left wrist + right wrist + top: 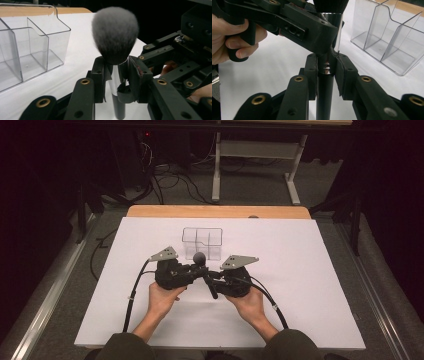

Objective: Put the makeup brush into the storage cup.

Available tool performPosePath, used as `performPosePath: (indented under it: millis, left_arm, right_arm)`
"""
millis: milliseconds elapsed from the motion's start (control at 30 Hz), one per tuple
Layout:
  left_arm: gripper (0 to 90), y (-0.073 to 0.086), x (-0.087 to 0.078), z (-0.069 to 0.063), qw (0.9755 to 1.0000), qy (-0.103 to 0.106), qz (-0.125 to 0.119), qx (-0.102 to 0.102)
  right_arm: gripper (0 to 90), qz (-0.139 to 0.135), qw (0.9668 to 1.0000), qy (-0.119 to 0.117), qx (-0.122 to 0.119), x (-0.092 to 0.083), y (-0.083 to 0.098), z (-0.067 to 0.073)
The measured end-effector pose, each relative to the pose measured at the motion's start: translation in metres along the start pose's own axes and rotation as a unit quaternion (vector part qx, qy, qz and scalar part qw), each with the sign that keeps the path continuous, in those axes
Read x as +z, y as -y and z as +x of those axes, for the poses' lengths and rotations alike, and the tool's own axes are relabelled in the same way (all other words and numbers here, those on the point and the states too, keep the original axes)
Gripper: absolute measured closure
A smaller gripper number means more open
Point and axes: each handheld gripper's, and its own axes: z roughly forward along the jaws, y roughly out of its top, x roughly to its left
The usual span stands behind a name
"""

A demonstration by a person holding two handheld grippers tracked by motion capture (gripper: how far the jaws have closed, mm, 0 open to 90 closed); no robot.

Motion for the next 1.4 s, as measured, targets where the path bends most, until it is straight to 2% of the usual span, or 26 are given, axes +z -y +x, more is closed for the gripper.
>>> performPosePath:
  millis: [233, 633, 733, 867, 967, 1267, 1400]
  left_arm:
    - [70.4, 0.0, 0.0, -0.001, 1.0, 0.0, 0.0, 0.001]
    - [71.0, -0.001, -0.001, -0.003, 0.9999, -0.011, 0.009, 0.003]
    - [71.0, -0.002, -0.003, -0.001, 0.9998, -0.015, 0.01, 0.002]
    - [71.1, -0.003, -0.005, 0.0, 0.9998, -0.019, 0.006, 0.0]
    - [71.0, -0.003, -0.006, 0.0, 0.9998, -0.02, 0.006, 0.0]
    - [71.0, -0.003, -0.008, -0.001, 0.9996, -0.026, 0.004, 0.006]
    - [71.0, -0.003, -0.008, -0.001, 0.9996, -0.027, 0.007, 0.006]
  right_arm:
    - [75.1, 0.0, 1.0, -0.002, -0.002, 0.001, 0.0, 0.0]
    - [73.5, 0.005, 0.9998, -0.009, 0.014, 0.002, 0.0, 0.0]
    - [69.1, 0.005, 0.9998, -0.01, 0.015, 0.0, 0.0, -0.002]
    - [62.6, 0.002, 0.9994, -0.013, 0.031, -0.005, 0.001, -0.007]
    - [57.9, -0.003, 0.9993, -0.01, 0.035, -0.009, 0.002, -0.009]
    - [45.6, -0.013, 0.9992, 0.007, 0.038, -0.028, 0.006, -0.018]
    - [43.6, -0.016, 0.9989, 0.016, 0.04, -0.037, 0.012, -0.023]
